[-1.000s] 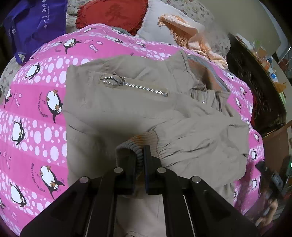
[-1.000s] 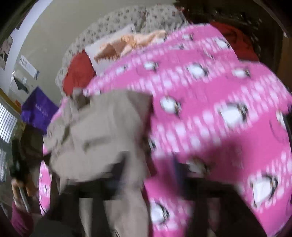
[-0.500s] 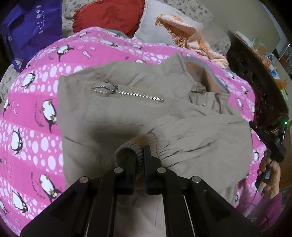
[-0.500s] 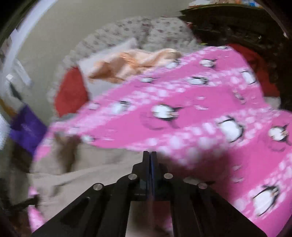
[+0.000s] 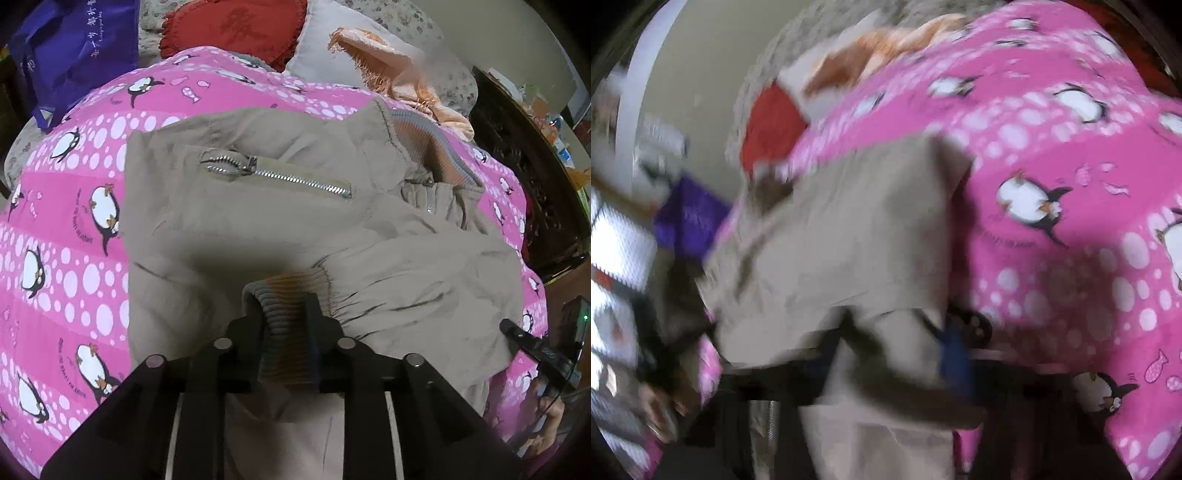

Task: Fold large clothes
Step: 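Fold the jacket side edge over with the right tool while the left tool holds the cuff, then open the left tool to release the cuff onto the jacket, then move both open tools down the jacket to the striped ribbed hem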

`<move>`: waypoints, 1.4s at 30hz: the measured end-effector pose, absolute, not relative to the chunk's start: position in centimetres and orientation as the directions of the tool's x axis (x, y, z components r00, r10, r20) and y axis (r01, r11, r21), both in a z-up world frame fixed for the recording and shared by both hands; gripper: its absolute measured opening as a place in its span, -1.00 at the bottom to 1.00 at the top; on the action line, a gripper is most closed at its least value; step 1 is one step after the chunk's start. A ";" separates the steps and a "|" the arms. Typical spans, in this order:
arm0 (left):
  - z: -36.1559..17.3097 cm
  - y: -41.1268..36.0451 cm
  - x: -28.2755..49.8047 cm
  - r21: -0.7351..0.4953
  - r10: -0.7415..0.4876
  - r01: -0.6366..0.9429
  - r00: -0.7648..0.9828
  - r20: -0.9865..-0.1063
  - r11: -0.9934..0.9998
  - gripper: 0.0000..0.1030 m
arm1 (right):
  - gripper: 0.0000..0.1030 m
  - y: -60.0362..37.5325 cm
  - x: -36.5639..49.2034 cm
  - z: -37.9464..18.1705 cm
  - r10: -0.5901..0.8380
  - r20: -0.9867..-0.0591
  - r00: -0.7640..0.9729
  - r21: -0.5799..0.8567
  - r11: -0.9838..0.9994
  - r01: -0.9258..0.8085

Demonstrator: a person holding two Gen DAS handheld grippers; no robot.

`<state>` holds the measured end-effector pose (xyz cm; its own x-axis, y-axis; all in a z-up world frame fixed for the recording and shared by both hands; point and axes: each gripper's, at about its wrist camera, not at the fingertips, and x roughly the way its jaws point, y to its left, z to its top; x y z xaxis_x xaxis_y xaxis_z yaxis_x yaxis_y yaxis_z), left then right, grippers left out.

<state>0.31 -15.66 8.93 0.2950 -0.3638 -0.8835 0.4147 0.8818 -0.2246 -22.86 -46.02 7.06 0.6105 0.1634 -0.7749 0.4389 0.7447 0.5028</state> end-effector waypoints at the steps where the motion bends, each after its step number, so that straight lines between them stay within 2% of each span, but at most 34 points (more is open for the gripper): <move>1: 9.2 -15.5 0.0 -0.219 -0.362 0.418 0.302 -0.882 0.882 -0.41 | -0.91 -45.8 -22.7 7.2 0.127 -0.791 0.598 0.461 0.767 0.446; 3: 9.6 -15.0 -0.5 -0.211 -0.359 0.416 0.320 -0.877 0.884 -0.22 | -0.92 -46.4 -22.8 7.5 0.097 -0.800 0.592 0.442 0.762 0.473; 5: 10.2 -14.5 -0.9 -0.211 -0.359 0.405 0.333 -0.872 0.890 -0.18 | -0.90 -46.9 -22.8 7.6 0.023 -0.828 0.560 0.376 0.764 0.524; 7: 10.9 -14.1 -1.4 -0.231 -0.379 0.407 0.335 -0.863 0.884 -0.18 | -0.70 -46.7 -22.8 7.9 0.051 -0.824 0.564 0.399 0.758 0.515; 8: 11.2 -13.9 -1.7 -0.236 -0.388 0.408 0.342 -0.856 0.882 -0.14 | -0.51 -46.4 -23.1 8.6 0.043 -0.820 0.570 0.401 0.754 0.520; 9: 11.6 -13.8 -2.2 -0.234 -0.394 0.413 0.360 -0.846 0.880 -0.09 | -0.20 -46.3 -23.4 9.3 0.029 -0.816 0.577 0.396 0.755 0.522; 11: 11.9 -14.0 -3.1 -0.217 -0.397 0.435 0.383 -0.834 0.874 -0.08 | -0.01 -45.5 -23.8 11.3 -0.028 -0.790 0.612 0.373 0.771 0.517; 14: 11.2 -15.1 -4.2 -0.183 -0.390 0.477 0.381 -0.838 0.859 -0.08 | -0.02 -43.8 -22.9 13.1 -0.053 -0.753 0.656 0.341 0.821 0.458; 19: 8.7 -17.1 -4.5 -0.085 -0.315 0.502 0.394 -0.864 0.861 -0.06 | -0.09 -41.2 -17.8 12.2 -0.048 -0.785 0.618 0.238 0.898 0.371; 23: 7.0 -17.4 -2.4 -0.104 -0.292 0.453 0.369 -0.882 0.886 0.04 | -0.15 -42.2 -13.2 9.6 -0.090 -0.823 0.561 0.188 0.888 0.419; 26: 6.6 -17.7 -1.8 -0.114 -0.292 0.443 0.357 -0.887 0.889 0.05 | -0.10 -43.7 -11.9 8.0 -0.095 -0.832 0.547 0.207 0.861 0.464; 30: 6.7 -17.6 -1.9 -0.110 -0.287 0.442 0.359 -0.888 0.890 0.12 | -0.10 -43.5 -13.4 9.4 -0.087 -0.830 0.551 0.206 0.870 0.448; 35: 6.8 -17.0 -2.0 -0.141 -0.307 0.426 0.351 -0.885 0.894 0.15 | -0.09 -41.6 -19.5 11.3 -0.077 -0.823 0.562 0.186 0.899 0.396; 39: 7.0 -16.3 -2.8 -0.166 -0.316 0.401 0.346 -0.883 0.901 0.15 | -0.09 -41.3 -22.4 9.6 -0.070 -0.859 0.507 0.178 0.888 0.424; 42: 7.7 -15.6 -3.9 -0.183 -0.330 0.398 0.339 -0.881 0.899 0.15 | -0.09 -41.9 -22.2 7.1 -0.104 -0.900 0.424 0.116 0.879 0.462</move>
